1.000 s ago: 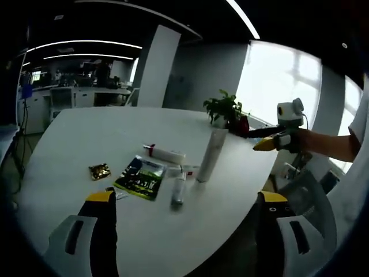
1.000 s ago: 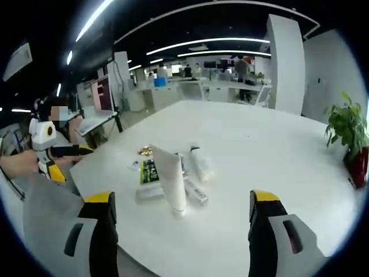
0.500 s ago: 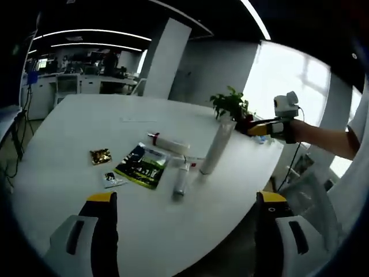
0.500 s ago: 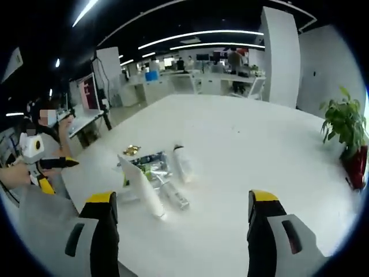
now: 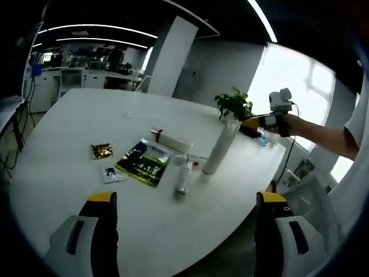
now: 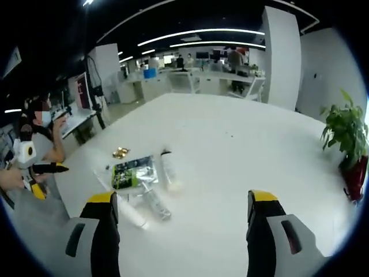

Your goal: Arrange the skincare products in the storage area until every visible bottle or jar stands upright without overlapping.

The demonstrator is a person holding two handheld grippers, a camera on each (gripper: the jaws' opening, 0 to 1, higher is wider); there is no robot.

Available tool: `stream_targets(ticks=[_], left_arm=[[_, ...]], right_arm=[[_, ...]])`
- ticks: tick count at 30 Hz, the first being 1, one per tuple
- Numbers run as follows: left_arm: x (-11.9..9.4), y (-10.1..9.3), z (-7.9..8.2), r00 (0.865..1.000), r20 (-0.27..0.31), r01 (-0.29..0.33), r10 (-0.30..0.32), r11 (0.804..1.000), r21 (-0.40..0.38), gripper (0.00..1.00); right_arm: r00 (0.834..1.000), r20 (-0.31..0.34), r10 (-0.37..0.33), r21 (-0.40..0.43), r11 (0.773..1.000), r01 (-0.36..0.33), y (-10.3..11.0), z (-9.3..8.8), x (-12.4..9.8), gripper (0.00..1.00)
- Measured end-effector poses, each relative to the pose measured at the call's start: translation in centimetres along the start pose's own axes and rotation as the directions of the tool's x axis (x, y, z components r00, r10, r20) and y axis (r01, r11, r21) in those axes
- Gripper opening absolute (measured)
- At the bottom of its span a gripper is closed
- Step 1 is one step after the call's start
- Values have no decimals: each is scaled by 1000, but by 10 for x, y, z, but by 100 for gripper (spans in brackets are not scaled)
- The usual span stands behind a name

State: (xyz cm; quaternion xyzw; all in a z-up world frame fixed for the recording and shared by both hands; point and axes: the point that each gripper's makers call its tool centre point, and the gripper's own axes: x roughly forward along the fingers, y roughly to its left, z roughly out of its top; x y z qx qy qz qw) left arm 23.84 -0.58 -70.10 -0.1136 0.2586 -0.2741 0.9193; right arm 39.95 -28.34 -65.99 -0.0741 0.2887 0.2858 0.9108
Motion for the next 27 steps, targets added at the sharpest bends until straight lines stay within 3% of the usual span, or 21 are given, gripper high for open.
stream_targets(ticks=[9, 19, 27], left_arm=[[5, 5, -1, 1000, -8, -17, 17, 1000, -14, 90], [5, 12, -5, 998, -34, -44, 44, 999, -21, 90], [6, 16, -2, 998, -30, -62, 61, 998, -31, 89]], right_arm=[[996, -79, 36, -63, 997, -41, -17, 5, 28, 88], [986, -138, 98, -90, 990, -111, -9, 14, 57, 88], [963, -203, 179, -110, 973, -204, 8, 22, 85, 87]])
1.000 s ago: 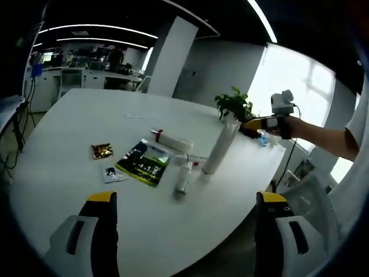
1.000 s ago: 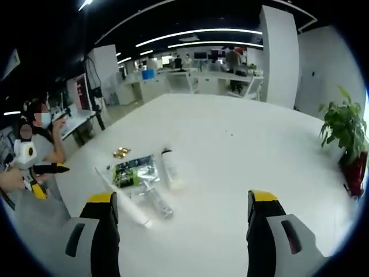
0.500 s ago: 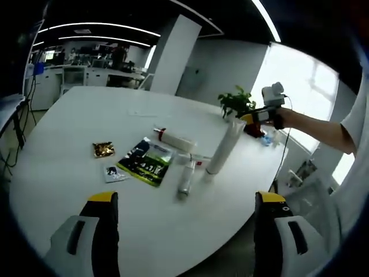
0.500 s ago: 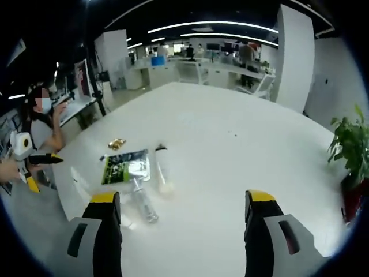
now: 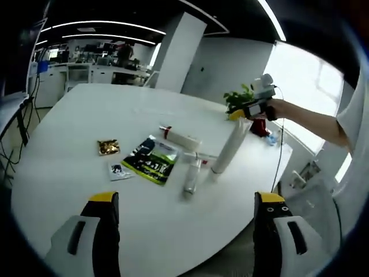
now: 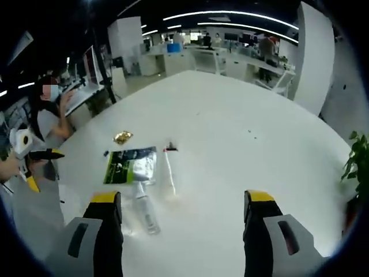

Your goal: Arrange the skincare products in the storage area until every visible bottle or jar stands upright without overlapping.

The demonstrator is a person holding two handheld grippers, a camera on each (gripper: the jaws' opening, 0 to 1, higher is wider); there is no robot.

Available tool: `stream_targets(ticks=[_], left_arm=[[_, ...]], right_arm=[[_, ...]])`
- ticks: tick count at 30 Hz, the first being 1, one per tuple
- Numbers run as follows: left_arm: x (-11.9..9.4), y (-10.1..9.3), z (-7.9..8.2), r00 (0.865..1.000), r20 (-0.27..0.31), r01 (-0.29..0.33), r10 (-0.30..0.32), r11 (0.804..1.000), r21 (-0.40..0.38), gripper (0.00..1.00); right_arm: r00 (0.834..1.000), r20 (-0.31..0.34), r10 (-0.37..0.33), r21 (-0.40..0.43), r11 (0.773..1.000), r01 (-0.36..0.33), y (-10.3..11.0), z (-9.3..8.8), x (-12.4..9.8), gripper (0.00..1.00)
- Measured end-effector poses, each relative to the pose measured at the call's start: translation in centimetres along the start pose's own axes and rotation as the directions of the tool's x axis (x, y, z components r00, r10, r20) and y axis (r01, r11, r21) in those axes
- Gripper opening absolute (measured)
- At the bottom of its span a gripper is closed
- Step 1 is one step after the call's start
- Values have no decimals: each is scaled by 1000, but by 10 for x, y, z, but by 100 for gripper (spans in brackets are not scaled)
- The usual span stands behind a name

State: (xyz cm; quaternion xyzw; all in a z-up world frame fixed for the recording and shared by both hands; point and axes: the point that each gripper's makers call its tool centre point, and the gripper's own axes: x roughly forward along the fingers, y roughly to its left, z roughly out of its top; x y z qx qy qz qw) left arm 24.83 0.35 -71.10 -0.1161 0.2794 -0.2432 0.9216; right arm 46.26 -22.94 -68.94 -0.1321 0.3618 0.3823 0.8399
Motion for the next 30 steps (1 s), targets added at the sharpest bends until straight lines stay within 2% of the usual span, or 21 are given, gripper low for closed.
stream_targets(ticks=[4, 11, 15, 22, 26, 30], left_arm=[[0, 1, 1, 1000, -2, -8, 8, 1000, -3, 89], [3, 6, -1, 1000, -10, -27, 26, 1000, -16, 88], [1, 12, 3, 999, 0, -44, 44, 999, -24, 87], [4, 12, 1, 999, -6, -46, 46, 998, -30, 87], [6, 12, -2, 999, -8, -46, 45, 998, -42, 87], [6, 11, -4, 999, -9, -48, 47, 998, -51, 87]], right_arm=[[999, -52, 7, -34, 999, -9, -7, -1, 21, 87], [997, -78, 19, -22, 1000, -21, -10, -2, 42, 86], [996, -90, 25, -23, 999, -27, -12, -1, 53, 85], [990, -138, 31, -75, 996, -42, -3, 9, 66, 83], [986, -164, 37, -97, 994, -53, -4, 15, 83, 82], [975, -218, 51, -125, 989, -79, 3, 14, 99, 79]])
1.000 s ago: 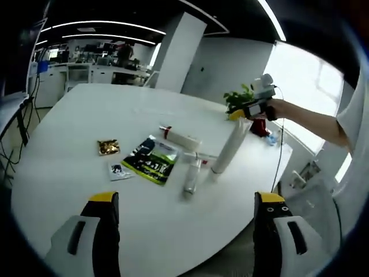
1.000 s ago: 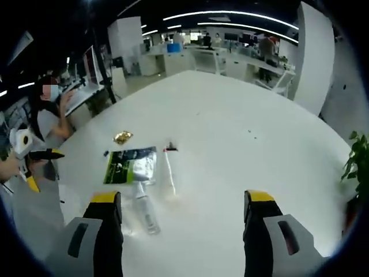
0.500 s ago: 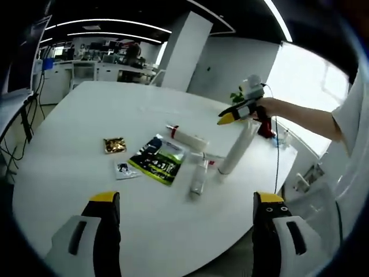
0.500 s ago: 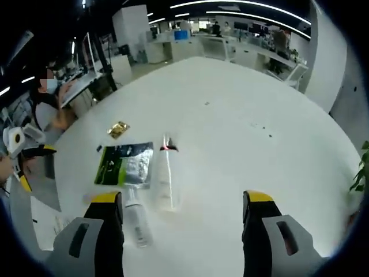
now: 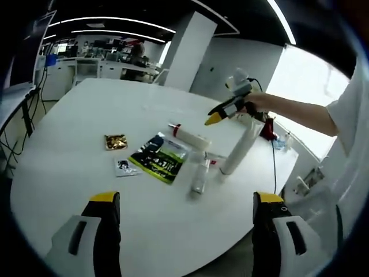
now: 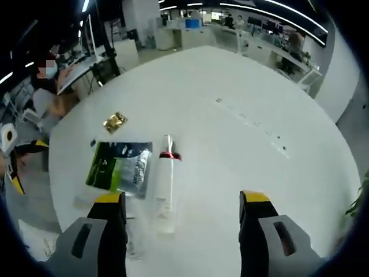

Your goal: Arrange the skincare products in the storage area until every visible bottle or jar stands upright without overlapping.

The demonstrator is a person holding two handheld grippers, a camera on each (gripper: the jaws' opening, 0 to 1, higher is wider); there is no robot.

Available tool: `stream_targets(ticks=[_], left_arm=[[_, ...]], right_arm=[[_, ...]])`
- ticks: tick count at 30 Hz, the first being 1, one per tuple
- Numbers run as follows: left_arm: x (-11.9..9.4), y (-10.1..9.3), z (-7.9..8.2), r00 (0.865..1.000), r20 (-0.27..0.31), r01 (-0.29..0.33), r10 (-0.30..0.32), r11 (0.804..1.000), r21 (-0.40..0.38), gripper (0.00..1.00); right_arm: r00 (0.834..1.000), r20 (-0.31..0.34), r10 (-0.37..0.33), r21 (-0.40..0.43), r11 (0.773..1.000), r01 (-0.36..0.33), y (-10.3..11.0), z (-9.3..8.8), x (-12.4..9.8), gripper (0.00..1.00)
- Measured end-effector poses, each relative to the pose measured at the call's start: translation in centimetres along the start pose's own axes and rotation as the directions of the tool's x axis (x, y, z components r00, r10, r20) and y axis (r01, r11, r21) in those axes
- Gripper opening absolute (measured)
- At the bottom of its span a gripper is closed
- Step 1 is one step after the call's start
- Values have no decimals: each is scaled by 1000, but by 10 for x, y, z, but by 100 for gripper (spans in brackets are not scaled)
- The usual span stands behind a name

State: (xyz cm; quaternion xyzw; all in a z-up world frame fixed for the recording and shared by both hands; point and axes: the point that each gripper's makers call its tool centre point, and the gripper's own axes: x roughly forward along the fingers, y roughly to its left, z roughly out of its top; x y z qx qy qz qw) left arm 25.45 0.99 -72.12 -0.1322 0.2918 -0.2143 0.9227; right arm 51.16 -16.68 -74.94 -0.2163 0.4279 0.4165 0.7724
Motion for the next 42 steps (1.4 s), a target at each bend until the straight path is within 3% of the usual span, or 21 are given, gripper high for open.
stream_targets(ticks=[7, 15, 21, 27, 35, 42], left_arm=[[0, 6, -3, 1000, -8, -21, 21, 1000, -15, 87], [2, 18, 5, 999, 9, -43, 43, 999, -26, 87], [3, 25, 4, 999, 10, -52, 53, 998, -36, 87], [3, 31, 1, 998, 7, -60, 60, 997, -48, 86], [1, 39, 3, 997, 14, -73, 74, 996, -58, 86], [1, 42, 4, 997, 17, -80, 81, 995, -60, 85]], right_arm=[[994, -99, 50, -4, 999, -50, 10, 3, 36, 72], [988, -144, 63, -9, 998, -64, 16, 2, 59, 65], [982, -180, 55, -12, 998, -58, 15, -1, 76, 59], [970, -242, 19, -61, 998, -35, 10, -7, 92, 46], [966, -259, 5, -58, 998, -21, 9, -2, 93, 35], [961, -276, -29, -75, 997, 9, 7, -8, 89, 32]])
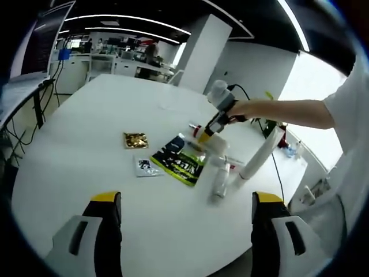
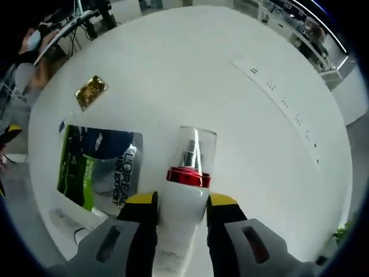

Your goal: Arrange the skincare products in the storage area until every visible bottle or jar stands upright without overlapping.

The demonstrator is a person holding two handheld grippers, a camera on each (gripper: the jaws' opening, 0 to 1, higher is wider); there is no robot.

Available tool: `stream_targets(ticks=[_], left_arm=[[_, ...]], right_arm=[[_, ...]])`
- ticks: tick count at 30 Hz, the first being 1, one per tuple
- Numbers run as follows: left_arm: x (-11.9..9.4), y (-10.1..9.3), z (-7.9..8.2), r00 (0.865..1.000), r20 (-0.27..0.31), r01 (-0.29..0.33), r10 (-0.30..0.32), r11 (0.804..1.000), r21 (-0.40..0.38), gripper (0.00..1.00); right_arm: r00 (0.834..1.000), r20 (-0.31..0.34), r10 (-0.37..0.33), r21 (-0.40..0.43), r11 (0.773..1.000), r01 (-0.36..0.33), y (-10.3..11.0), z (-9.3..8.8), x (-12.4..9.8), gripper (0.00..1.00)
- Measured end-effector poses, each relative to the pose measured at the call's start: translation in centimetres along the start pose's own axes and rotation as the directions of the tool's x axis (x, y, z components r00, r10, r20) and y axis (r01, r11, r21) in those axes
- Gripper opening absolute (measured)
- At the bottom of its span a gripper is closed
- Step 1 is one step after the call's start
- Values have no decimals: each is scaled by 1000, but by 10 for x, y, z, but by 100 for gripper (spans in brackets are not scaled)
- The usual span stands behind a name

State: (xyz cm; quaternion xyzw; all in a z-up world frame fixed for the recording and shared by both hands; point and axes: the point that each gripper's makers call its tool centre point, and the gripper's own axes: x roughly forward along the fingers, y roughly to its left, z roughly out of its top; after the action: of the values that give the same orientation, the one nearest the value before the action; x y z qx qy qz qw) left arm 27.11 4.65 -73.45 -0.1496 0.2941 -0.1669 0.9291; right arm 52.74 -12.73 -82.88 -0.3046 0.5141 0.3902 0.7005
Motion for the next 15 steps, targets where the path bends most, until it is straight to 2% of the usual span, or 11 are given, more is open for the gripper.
stream_targets(ticks=[4, 8, 15], left_arm=[[2, 0, 1, 1000, 4, -2, 2, 1000, -7, 85], [2, -4, 5, 1000, 10, 2, -2, 1000, -3, 85], [-3, -4, 5, 1000, 13, -3, 2, 1000, 3, 85]], right_arm=[[1000, 10, -4, 31, 1000, 3, -2, 0, 0, 29], [1000, 13, -2, 22, 1000, 1, -3, 0, 1, 28], [998, 62, 2, 27, 1000, -3, -3, 4, 1, 28]])
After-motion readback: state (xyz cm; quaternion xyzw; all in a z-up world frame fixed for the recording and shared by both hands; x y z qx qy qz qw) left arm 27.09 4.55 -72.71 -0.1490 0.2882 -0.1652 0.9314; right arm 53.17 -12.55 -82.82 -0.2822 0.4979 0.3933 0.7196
